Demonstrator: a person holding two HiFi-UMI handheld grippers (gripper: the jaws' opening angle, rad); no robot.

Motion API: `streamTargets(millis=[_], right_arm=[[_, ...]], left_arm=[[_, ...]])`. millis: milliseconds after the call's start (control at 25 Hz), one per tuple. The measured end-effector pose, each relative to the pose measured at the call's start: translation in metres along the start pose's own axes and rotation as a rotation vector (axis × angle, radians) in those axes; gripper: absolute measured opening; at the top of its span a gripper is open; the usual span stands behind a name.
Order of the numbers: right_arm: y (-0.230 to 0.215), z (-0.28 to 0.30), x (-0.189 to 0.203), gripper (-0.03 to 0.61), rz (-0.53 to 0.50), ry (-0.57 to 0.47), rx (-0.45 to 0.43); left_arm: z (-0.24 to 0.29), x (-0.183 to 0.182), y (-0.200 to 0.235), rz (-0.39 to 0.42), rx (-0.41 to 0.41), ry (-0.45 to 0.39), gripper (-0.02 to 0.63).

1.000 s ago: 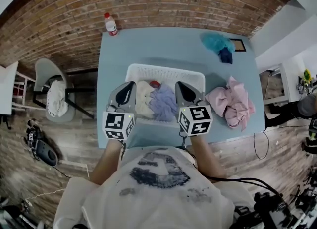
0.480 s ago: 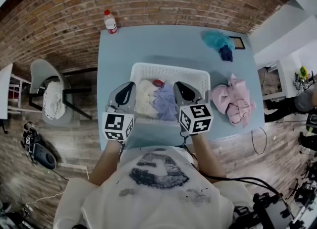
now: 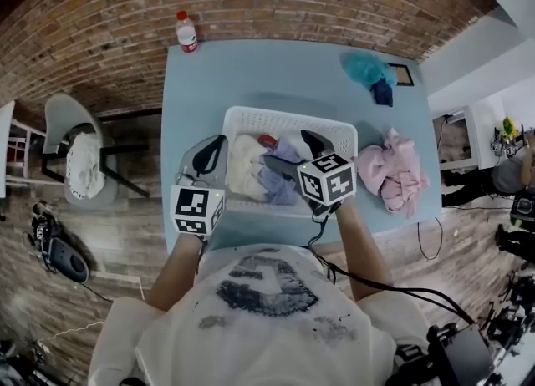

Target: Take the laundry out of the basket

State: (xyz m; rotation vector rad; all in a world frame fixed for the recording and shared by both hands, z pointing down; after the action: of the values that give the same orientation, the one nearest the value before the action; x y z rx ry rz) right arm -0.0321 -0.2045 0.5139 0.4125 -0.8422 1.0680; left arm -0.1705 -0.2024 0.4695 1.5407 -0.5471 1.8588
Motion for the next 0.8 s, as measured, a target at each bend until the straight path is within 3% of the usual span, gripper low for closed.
streamTargets(millis=[200, 360, 560, 800], right_arm=[[0.017, 0.026, 0.013, 0.573, 0.006, 0.103, -0.119], [0.027, 0.050, 0.033, 0.577, -0.060, 0.199, -0.162], [0.038, 0.076, 0.065, 0.577, -0.272, 0.321, -0.189], [0.047, 0.100, 0.090, 0.577, -0.422, 0.399, -0.233]], left_arm=[[0.010, 0.001, 0.008, -0.010, 0.009, 0.007, -0.009], [0.011, 0.003, 0.018, -0.020, 0.005, 0.020, -0.009], [0.013, 0.005, 0.027, -0.037, -0.001, 0.030, -0.009], [0.015, 0.010, 0.036, -0.042, -0.007, 0.049, -0.009]])
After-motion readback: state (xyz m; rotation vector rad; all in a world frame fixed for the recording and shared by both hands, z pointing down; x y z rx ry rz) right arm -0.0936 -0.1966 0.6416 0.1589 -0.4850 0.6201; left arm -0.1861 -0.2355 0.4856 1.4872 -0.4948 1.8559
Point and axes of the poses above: the fingertips, and each gripper's own axes: z forward along the fingers, y to its left, x out of its underside, the point moved 1 cm from there along -z, backward along the fingers, and after that the axes turned 13 degrees about x, right-handed, at the moved point
